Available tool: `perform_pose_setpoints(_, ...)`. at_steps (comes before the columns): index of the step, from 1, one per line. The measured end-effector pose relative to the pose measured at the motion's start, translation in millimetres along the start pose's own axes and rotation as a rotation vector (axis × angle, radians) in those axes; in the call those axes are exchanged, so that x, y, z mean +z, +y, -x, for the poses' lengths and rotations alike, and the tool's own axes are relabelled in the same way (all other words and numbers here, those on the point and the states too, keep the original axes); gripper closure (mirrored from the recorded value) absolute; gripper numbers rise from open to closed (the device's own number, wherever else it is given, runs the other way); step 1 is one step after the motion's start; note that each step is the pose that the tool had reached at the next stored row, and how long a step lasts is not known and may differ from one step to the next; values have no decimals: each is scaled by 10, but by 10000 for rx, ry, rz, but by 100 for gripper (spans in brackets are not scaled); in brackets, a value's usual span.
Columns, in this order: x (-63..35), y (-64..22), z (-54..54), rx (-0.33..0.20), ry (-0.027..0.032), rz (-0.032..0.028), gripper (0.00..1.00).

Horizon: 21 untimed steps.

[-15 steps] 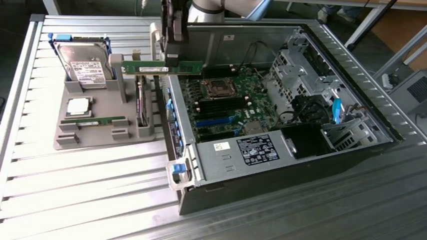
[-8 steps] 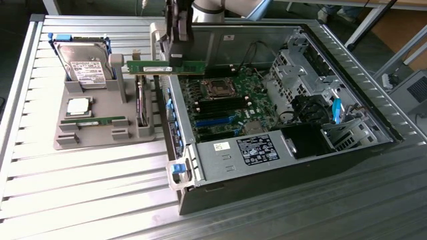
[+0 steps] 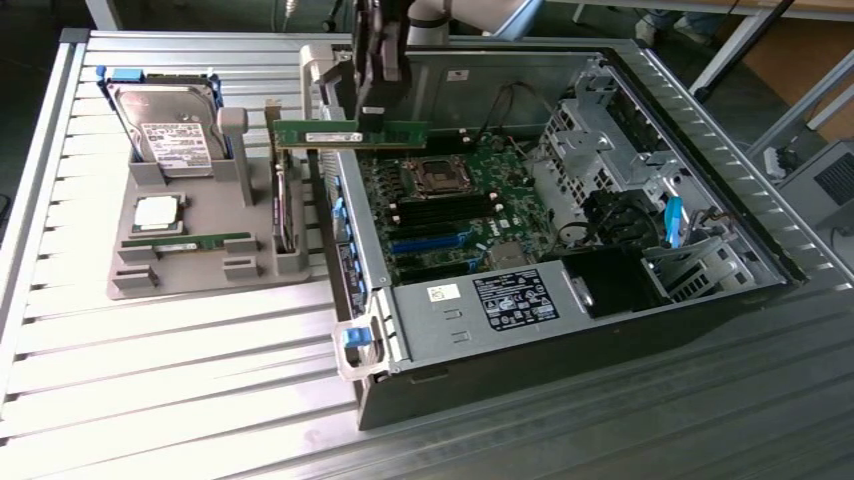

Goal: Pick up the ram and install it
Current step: 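Pick up the ram and move it above insertion slot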

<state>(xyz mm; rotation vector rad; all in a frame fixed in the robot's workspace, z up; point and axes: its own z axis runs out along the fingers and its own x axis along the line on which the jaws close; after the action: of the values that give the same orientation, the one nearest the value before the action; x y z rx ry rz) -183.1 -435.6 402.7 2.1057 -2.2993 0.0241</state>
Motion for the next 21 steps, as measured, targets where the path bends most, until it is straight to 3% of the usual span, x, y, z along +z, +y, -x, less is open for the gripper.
perform_pose_setpoints(21, -3, -397, 35, 0, 0, 0, 89)
